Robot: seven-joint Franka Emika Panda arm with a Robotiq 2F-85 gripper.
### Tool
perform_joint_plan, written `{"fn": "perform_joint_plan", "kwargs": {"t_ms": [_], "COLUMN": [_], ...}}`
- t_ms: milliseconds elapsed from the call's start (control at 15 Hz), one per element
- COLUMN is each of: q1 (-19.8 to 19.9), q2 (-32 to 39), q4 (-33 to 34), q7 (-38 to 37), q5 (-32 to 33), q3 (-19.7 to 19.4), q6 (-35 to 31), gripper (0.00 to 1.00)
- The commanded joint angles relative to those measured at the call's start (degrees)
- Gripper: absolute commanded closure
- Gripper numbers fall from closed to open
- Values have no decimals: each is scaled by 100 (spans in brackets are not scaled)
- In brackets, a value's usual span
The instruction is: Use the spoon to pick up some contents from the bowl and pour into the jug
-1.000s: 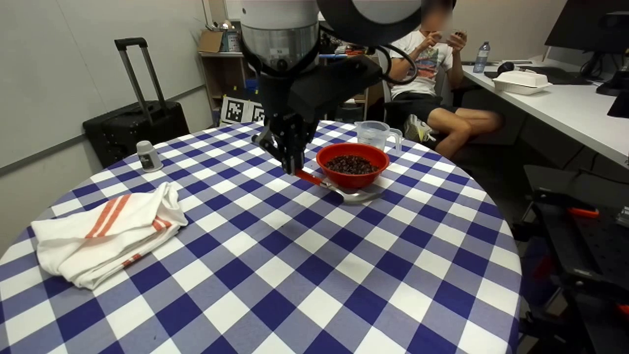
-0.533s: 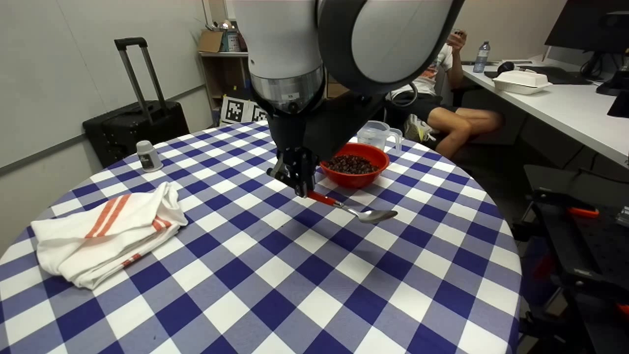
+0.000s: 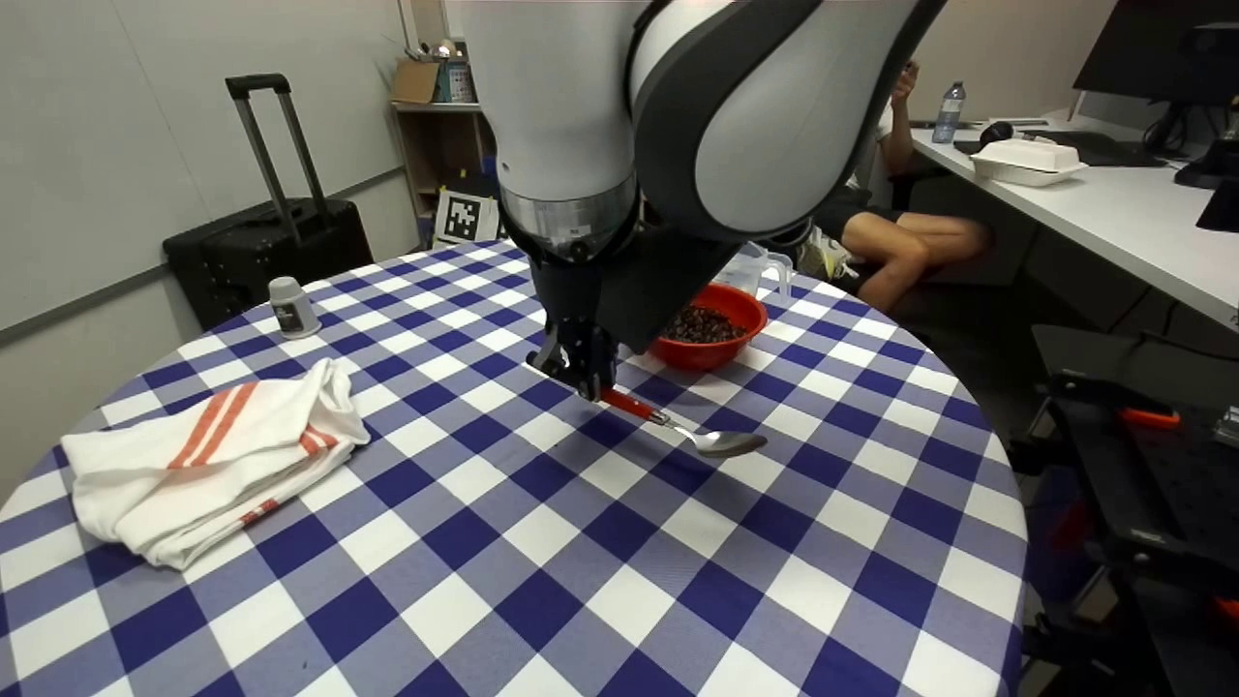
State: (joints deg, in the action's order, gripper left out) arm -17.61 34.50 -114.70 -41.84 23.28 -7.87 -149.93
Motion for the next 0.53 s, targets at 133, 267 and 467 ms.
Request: {"fn": "perform_joint_plan", "kwargs": {"t_ms": [133, 267, 467], "q1": [-448, -563, -645], "q2": [203, 209, 201], "q4": [39, 5, -48], "q7": [-532, -680, -783], "q5": [63, 111, 127], "q3": [-447, -573, -655], "q6": [-336, -385, -366], "gripper": [95, 93, 56]}}
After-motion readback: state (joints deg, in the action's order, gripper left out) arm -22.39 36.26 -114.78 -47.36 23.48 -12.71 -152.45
